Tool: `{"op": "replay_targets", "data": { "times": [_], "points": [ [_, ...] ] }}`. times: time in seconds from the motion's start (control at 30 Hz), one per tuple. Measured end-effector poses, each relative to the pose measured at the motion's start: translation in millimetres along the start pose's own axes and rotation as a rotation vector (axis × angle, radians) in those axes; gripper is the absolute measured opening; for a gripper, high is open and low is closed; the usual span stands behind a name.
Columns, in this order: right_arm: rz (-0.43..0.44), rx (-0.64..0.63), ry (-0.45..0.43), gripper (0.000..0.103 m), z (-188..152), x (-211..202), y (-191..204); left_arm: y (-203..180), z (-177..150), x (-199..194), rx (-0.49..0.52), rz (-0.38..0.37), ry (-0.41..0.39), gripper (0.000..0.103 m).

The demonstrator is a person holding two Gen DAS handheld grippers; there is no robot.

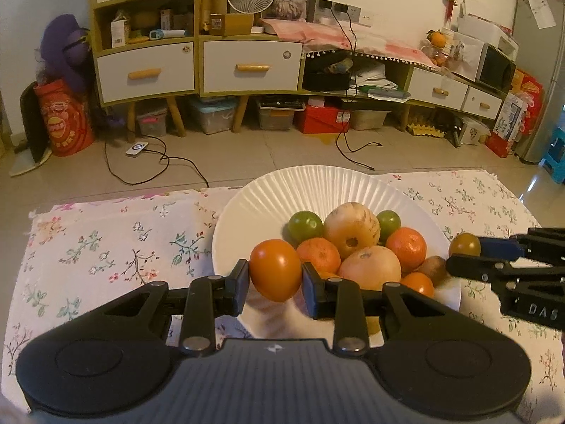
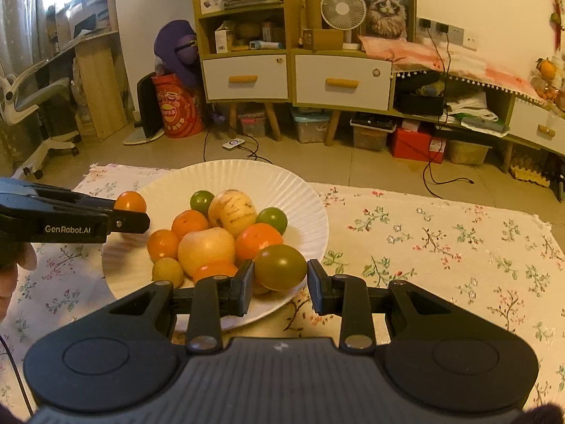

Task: Organize fruits
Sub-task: 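Lift both held tomatoes and carry them over the white plate, then lower both tomatoes onto the plate and open both tools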

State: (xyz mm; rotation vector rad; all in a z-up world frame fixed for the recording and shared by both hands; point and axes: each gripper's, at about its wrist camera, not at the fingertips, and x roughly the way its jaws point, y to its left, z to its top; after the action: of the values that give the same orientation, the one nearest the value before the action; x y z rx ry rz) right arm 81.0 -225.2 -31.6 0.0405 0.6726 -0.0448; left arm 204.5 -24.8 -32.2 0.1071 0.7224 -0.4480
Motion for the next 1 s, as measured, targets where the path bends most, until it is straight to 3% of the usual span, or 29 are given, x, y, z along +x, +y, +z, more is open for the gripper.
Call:
{"op": "replay_targets", "data": {
  "times": [0.2, 0.5, 1.0],
  "points": [
    [0.002, 0.028, -0.023, 0.029, 13, 7, -12, 2, 2, 7, 0.007, -0.025, 0.019, 0.016],
    [0.059, -0.069, 0.01, 0.029, 19, 30, -19, 2, 10, 20, 0.088, -0.063, 0.056, 0.016],
    [0.071, -0.074, 0.012, 0.03, 21, 27, -20, 0, 11, 21, 0.126, -0.077, 0.062, 0.02]
  ]
}}
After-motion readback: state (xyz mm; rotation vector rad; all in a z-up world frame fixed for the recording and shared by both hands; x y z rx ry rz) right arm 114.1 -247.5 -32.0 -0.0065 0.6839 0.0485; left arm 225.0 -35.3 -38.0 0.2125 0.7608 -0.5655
